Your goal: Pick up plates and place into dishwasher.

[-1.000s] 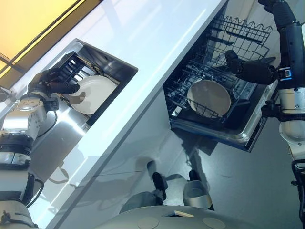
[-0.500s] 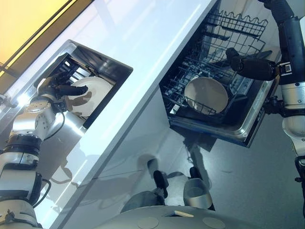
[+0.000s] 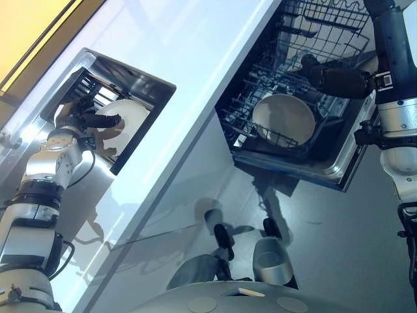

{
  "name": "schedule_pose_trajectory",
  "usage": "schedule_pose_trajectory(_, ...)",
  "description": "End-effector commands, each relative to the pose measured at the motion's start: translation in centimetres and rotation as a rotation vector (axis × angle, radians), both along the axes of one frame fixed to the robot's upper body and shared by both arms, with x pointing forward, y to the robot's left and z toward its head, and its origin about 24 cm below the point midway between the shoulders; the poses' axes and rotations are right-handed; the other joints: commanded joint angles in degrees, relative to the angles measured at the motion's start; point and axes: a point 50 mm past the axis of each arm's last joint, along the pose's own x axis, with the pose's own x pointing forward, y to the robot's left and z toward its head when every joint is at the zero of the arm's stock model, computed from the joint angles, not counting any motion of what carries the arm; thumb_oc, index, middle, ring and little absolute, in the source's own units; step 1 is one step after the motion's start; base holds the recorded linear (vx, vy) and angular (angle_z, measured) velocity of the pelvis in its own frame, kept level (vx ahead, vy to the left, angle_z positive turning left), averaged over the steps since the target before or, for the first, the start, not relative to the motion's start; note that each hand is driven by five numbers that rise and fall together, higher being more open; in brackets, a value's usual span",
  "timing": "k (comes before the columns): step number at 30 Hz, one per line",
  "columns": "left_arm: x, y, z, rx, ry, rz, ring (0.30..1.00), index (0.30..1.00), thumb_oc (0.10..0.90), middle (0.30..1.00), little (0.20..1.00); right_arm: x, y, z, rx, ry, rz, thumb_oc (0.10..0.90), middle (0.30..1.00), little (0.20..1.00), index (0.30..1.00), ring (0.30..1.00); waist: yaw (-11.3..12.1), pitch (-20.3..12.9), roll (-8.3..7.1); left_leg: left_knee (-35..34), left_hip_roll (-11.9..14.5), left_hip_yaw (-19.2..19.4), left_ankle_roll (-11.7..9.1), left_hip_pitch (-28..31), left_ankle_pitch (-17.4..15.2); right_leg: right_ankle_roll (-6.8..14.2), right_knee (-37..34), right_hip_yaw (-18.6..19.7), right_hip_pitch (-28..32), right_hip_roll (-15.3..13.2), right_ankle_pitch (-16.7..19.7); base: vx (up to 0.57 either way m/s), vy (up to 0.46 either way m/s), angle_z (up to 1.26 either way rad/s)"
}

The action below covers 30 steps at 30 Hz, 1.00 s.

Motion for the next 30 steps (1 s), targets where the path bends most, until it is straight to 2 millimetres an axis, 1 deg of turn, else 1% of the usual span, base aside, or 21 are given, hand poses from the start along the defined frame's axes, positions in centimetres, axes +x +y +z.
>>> schedule_pose_trajectory(1, 2.0, -1.0, 4.5, -0.016, -0.164, -0.049, 0.9, 0.9, 0.8, 0.9, 0.9, -2.0, 2.2, 5.0, -0.069, -0.263, 0.103, 0.8, 0.9, 0.9, 0.9, 0.9, -0.4, -4.8, -0.92, 5.9, -4.0, 0.5, -0.8, -0.7, -6.9, 1.2, 2.8, -0.2, -8.6, -0.8, 7.0, -0.04, -0.003, -0.07)
schedule_pose_trajectory(2, 2.1, -1.3, 4.2, -0.025, -0.156, -0.062, 0.9, 0.9, 0.8, 0.9, 0.9, -1.9, 2.3, 5.1, -0.071, -0.263, 0.104, 0.8, 0.9, 0.9, 0.9, 0.9, -0.5, -4.6, -0.93, 5.9, -4.0, 0.7, -0.8, -0.9, -6.9, 1.2, 2.9, -0.1, -8.8, -0.8, 7.0, -0.04, -0.006, -0.04)
schedule_pose_trajectory(3, 2.2, -1.5, 4.0, -0.039, -0.153, -0.074, 0.796, 0.796, 0.679, 0.796, 0.779, -1.9, 2.4, 5.1, -0.072, -0.264, 0.107, 0.8, 0.9, 0.9, 0.9, 0.9, -0.6, -4.4, -0.92, 5.9, -3.9, 0.8, -0.8, -1.1, -6.8, 1.3, 2.9, 0.0, -9.0, -0.8, 7.0, -0.04, -0.009, -0.01)
schedule_pose_trajectory(4, 2.4, -1.8, 3.8, -0.048, -0.146, -0.089, 0.674, 0.674, 0.536, 0.674, 0.636, -1.8, 2.5, 5.2, -0.073, -0.264, 0.108, 0.8, 0.9, 0.9, 0.9, 0.9, -0.7, -4.2, -0.92, 6.0, -3.9, 0.9, -0.8, -1.3, -6.8, 1.2, 3.0, 0.0, -9.3, -0.7, 7.0, -0.05, -0.012, -0.01)
schedule_pose_trajectory(6, 2.6, -2.5, 3.3, -0.061, -0.12, -0.132, 0.556, 0.556, 0.399, 0.556, 0.499, -1.8, 2.7, 5.3, -0.076, -0.271, 0.114, 0.8, 0.9, 0.9, 0.9, 0.9, -0.8, -3.6, -0.9, 6.1, -3.8, 1.1, -0.8, -1.9, -6.7, 1.3, 3.1, 0.2, -9.9, -0.7, 7.1, -0.07, -0.016, -0.07)
schedule_pose_trajectory(7, 2.7, -2.8, 3.2, -0.063, -0.113, -0.148, 0.542, 0.542, 0.383, 0.542, 0.483, -1.7, 2.8, 5.4, -0.075, -0.274, 0.116, 0.8, 0.9, 0.9, 0.9, 0.9, -0.9, -3.3, -0.95, 6.2, -3.8, 1.2, -0.8, -2.2, -6.6, 1.3, 3.1, 0.3, -10.1, -0.6, 7.2, -0.08, -0.022, -0.07)
schedule_pose_trajectory(9, 2.9, -3.3, 3.1, -0.068, -0.108, -0.177, 0.488, 0.488, 0.32, 0.488, 0.42, -1.6, 3.0, 5.4, -0.075, -0.28, 0.118, 0.8, 0.9, 0.9, 0.9, 0.9, -0.9, -2.9, -1.01, 6.1, -3.8, 1.4, -0.8, -2.4, -6.6, 1.3, 3.0, 0.3, -10.3, -0.5, 7.2, -0.07, -0.026, -0.05)
schedule_pose_trajectory(10, 3.0, -3.6, 3.0, -0.071, -0.101, -0.196, 0.399, 0.399, 0.215, 0.399, 0.315, -1.6, 3.1, 5.4, -0.075, -0.281, 0.118, 0.8, 0.9, 0.9, 0.9, 0.9, -0.9, -2.7, -1.04, 6.1, -3.7, 1.5, -0.8, -2.5, -6.5, 1.3, 2.9, 0.3, -10.4, -0.5, 7.2, -0.06, -0.032, -0.06)
schedule_pose_trajectory(12, 3.1, -4.1, 2.9, -0.073, -0.092, -0.229, 0.371, 0.371, 0.182, 0.371, 0.282, -1.6, 3.1, 5.3, -0.07, -0.282, 0.121, 0.8, 0.9, 0.9, 0.9, 0.9, -1.0, -2.6, -1.18, 6.1, -3.7, 1.5, -0.8, -2.5, -6.6, 1.4, 2.8, 0.2, -10.3, -0.5, 7.3, -0.04, -0.039, -0.1)
schedule_pose_trajectory(13, 3.1, -4.2, 2.9, -0.078, -0.092, -0.244, 0.34, 0.34, 0.147, 0.34, 0.247, -1.6, 3.1, 5.3, -0.068, -0.283, 0.122, 0.8, 0.9, 0.9, 0.9, 0.9, -1.0, -2.6, -1.24, 6.1, -3.6, 1.6, -0.8, -2.5, -6.6, 1.5, 2.7, 0.1, -10.3, -0.5, 7.3, -0.04, -0.043, -0.11)
schedule_pose_trajectory(15, 3.2, -4.6, 2.9, -0.083, -0.085, -0.28, 0.342, 0.342, 0.149, 0.342, 0.249, -1.6, 3.0, 5.1, -0.059, -0.28, 0.124, 0.8, 0.9, 0.9, 0.9, 0.9, -1.0, -2.5, -1.38, 6.0, -3.6, 1.6, -0.9, -2.4, -6.7, 1.5, 2.5, 0.0, -10.1, -0.5, 7.3, -0.04, -0.045, -0.03)
schedule_pose_trajectory(18, 3.2, -5.2, 2.9, -0.088, -0.072, -0.335, 0.326, 0.326, 0.13, 0.326, 0.23, -1.6, 2.9, 4.7, -0.048, -0.268, 0.128, 0.8, 0.9, 0.9, 0.9, 0.9, -0.8, -2.6, -1.49, 5.9, -3.5, 1.6, -0.9, -1.8, -6.9, 1.6, 2.1, -0.5, -9.2, -0.6, 7.2, -0.02, -0.048, -0.04)
schedule_pose_trajectory(19, 3.1, -5.2, 2.8, -0.085, -0.066, -0.345, 0.3, 0.3, 0.1, 0.3, 0.2, -1.6, 2.8, 4.5, -0.041, -0.262, 0.129, 0.8, 0.9, 0.9, 0.9, 0.9, -0.8, -2.7, -1.55, 5.9, -3.5, 1.6, -0.9, -1.6, -6.9, 1.6, 1.9, -0.7, -8.8, -0.7, 7.2, 0.0, -0.046, -0.03)
schedule_pose_trajectory(23, 2.9, -4.9, 2.8, -0.036, -0.041, -0.343, 0.3, 0.3, 0.1, 0.3, 0.2, -1.6, 2.6, 4.4, -0.025, -0.254, 0.132, 0.8, 0.9, 0.9, 0.9, 0.9, -0.4, -3.2, -1.68, 5.6, -3.4, 1.2, -0.9, -1.1, -7.0, 1.6, 1.5, -1.2, -7.9, -0.7, 7.0, -0.01, -0.046, 0.07)
schedule_pose_trajectory(30, 2.5, -4.1, 3.2, 0.01, -0.043, -0.347, 0.3, 0.3, 0.1, 0.3, 0.2, -1.8, 2.2, 3.8, 0.0, -0.234, 0.138, 0.8, 0.9, 0.9, 0.9, 0.9, 0.5, -4.7, -1.86, 4.8, -3.5, 0.1, -0.9, 0.3, -7.0, 1.7, 0.3, -2.3, -5.6, -0.5, 6.4, -0.02, -0.055, 0.06)
